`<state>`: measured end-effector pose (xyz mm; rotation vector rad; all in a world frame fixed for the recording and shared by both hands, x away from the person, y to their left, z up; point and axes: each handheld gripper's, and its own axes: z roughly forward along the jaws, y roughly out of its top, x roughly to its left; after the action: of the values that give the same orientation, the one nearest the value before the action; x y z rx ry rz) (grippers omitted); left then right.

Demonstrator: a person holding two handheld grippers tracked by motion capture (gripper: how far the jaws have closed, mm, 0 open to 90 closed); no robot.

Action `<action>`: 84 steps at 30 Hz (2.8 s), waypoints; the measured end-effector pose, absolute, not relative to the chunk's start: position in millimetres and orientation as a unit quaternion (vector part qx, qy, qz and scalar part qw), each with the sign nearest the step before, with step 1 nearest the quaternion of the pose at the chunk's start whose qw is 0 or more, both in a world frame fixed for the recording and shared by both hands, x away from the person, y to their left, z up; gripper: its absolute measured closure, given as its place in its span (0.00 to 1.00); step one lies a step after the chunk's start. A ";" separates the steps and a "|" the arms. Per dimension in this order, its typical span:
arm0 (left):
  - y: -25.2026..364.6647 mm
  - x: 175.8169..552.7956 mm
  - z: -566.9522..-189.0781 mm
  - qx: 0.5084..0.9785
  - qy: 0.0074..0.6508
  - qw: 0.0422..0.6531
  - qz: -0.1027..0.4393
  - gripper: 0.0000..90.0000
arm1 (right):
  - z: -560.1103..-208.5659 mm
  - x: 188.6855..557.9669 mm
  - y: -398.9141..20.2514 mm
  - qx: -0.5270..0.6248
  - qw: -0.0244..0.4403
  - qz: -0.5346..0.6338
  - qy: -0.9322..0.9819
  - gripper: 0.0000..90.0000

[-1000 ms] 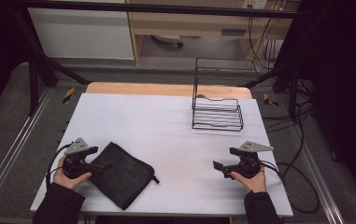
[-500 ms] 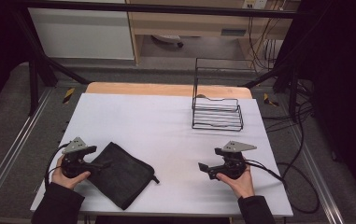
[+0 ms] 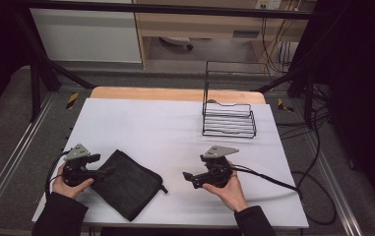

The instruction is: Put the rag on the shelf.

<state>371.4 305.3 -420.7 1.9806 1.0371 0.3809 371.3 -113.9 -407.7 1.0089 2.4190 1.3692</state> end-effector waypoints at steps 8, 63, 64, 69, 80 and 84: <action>306.8 371.4 -420.6 0.791 0.418 0.420 0.155 0.21 | -410.7 378.0 -73.0 0.322 0.058 0.457 0.827 0.18; 308.7 371.2 -420.5 0.787 0.422 0.421 0.159 0.22 | -429.7 383.3 -21.2 0.319 -0.059 0.400 0.857 0.86; 308.7 371.1 -420.5 0.787 0.422 0.421 0.159 0.22 | -428.2 383.2 -22.2 0.318 -0.055 0.398 0.859 0.86; 307.9 370.8 -420.7 0.788 0.422 0.421 0.157 0.22 | -419.7 381.1 -28.6 0.319 -0.038 0.392 0.862 0.86; 299.4 369.4 -422.5 0.793 0.413 0.423 0.147 0.24 | -416.7 380.0 -62.5 0.343 -0.016 0.382 0.858 0.86; 294.3 368.5 -423.0 0.797 0.409 0.421 0.142 0.26 | -417.7 378.7 -77.3 0.354 -0.011 0.380 0.855 0.86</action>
<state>368.5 294.3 -423.0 1.9966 1.0240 0.3570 378.7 -77.3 -417.7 1.1195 2.7032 1.2021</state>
